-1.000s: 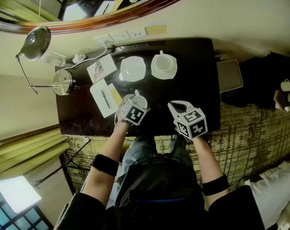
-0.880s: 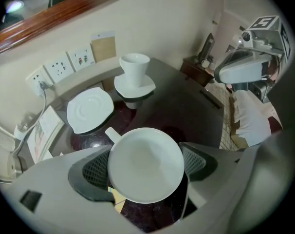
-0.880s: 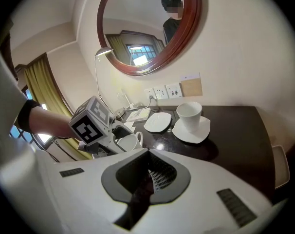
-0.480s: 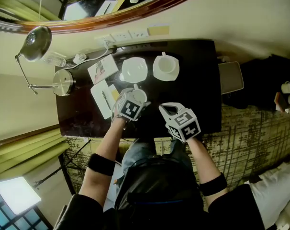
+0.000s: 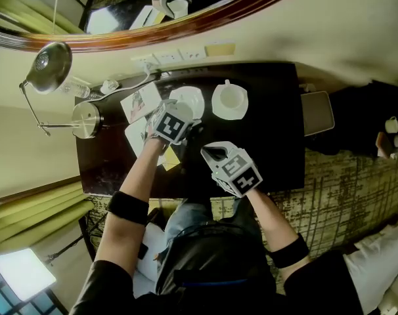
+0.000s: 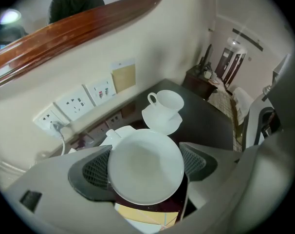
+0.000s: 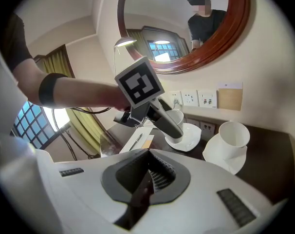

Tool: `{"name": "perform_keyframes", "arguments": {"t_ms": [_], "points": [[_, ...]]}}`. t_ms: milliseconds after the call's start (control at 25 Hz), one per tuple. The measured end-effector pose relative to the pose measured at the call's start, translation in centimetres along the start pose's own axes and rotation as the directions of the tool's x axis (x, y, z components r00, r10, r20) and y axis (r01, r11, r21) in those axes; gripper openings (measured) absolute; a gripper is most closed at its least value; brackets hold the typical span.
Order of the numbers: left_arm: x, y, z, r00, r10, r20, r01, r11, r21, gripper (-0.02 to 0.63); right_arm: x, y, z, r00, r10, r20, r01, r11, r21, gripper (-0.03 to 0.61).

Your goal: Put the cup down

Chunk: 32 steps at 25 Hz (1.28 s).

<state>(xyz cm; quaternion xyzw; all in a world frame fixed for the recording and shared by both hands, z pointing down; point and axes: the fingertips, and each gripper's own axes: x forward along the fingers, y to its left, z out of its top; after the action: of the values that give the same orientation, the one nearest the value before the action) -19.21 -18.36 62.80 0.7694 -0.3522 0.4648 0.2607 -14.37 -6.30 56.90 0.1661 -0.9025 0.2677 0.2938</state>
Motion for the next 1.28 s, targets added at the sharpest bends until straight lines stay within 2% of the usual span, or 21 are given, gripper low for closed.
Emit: {"name": "perform_keyframes", "arguments": {"t_ms": [440,760,1120,1280], "points": [[3.0,3.7,1.1,1.0,-0.008,0.003,0.008,0.999,0.038,0.43,2.4,-0.8,1.0,1.0,-0.003,-0.002,0.003,1.0,0.022,0.0],[4.5,4.5,0.9,1.0,-0.012,0.011,0.012,1.0,0.021,0.43,3.0,-1.3,0.6,1.0,-0.009,-0.011,0.01,0.999,0.046,0.0],[4.7,5.1,1.4,0.997,0.01,0.082,-0.009,1.0,-0.012,0.436,3.0,-1.9,0.2,1.0,-0.009,-0.012,0.01,0.998,0.059,0.0],[4.1,5.0,1.7,0.992,0.045,0.114,-0.045,0.999,0.0,0.5,2.6,-1.8,0.0,1.0,-0.011,-0.012,0.012,0.998,0.059,0.0]]}}
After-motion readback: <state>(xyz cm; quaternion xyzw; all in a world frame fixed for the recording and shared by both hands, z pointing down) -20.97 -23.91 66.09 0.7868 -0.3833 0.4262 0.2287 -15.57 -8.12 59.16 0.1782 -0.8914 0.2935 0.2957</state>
